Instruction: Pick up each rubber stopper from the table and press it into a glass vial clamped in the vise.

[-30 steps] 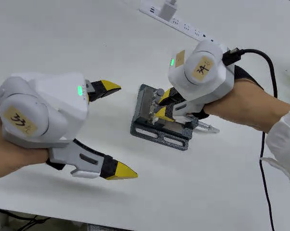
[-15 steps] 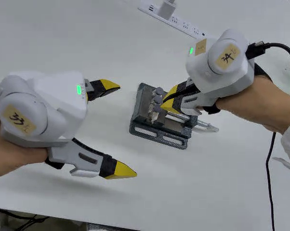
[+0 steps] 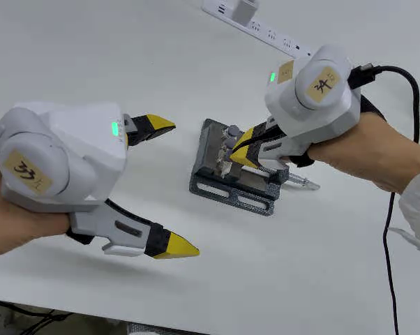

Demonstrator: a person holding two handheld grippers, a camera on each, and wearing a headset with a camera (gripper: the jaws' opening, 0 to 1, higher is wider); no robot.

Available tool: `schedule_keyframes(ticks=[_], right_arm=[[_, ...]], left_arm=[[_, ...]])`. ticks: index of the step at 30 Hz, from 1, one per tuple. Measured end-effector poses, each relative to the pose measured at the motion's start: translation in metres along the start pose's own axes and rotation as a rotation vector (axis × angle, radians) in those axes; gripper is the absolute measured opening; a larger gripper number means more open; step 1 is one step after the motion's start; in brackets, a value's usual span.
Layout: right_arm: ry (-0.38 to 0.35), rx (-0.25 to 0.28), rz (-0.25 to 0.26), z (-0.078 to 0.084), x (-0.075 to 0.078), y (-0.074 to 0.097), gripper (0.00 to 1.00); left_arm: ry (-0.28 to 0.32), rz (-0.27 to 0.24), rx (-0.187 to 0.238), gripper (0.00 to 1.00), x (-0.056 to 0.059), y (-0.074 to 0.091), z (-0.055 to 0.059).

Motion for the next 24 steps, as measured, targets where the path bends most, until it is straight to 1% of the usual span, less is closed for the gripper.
schedule_keyframes(ticks=[9, 13, 14, 16, 17, 19, 20, 21, 22, 24], right_arm=[[-0.011, -0.005, -0.008, -0.003, -0.002, 0.001, 0.00], [0.031, -0.027, 0.002, -0.005, -0.001, -0.001, 0.00], [0.031, -0.032, 0.006, -0.006, -0.002, -0.002, 0.00], [0.067, -0.052, 0.005, -0.008, -0.004, -0.001, 0.00], [0.055, -0.056, 0.004, -0.009, -0.004, -0.002, 0.00], [0.063, -0.067, -0.006, -0.009, -0.003, -0.001, 0.00], [0.036, -0.071, -0.022, -0.010, 0.000, -0.002, 0.00], [0.030, -0.072, -0.026, -0.010, 0.002, -0.003, 0.00], [0.040, -0.076, -0.031, -0.012, 0.003, -0.004, 0.00], [0.038, -0.088, -0.031, -0.013, 0.002, -0.005, 0.00]], left_arm=[[0.004, 0.002, 0.004, 0.97, -0.001, -0.001, 0.000], [0.007, -0.002, 0.008, 0.97, -0.002, -0.002, 0.001], [0.006, -0.003, 0.011, 0.97, -0.003, -0.002, 0.000], [0.006, -0.003, 0.013, 0.97, -0.003, -0.003, 0.000], [0.004, -0.002, 0.012, 0.97, -0.002, -0.003, 0.000], [0.003, 0.000, 0.013, 0.97, -0.002, -0.003, 0.000], [0.003, 0.000, 0.012, 0.97, -0.002, -0.004, 0.000], [0.002, -0.001, 0.012, 0.97, -0.002, -0.004, 0.000], [0.003, -0.001, 0.016, 0.97, -0.002, -0.004, -0.001], [0.005, -0.002, 0.020, 0.97, -0.002, -0.005, -0.002]])
Point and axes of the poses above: the centre of the closed fingertips' face, and the gripper's own axes: y roughly backward along the fingers, x roughly to its right, z roughly out of its underside, the point moved 10 cm from there along y, roughly backward along the fingers
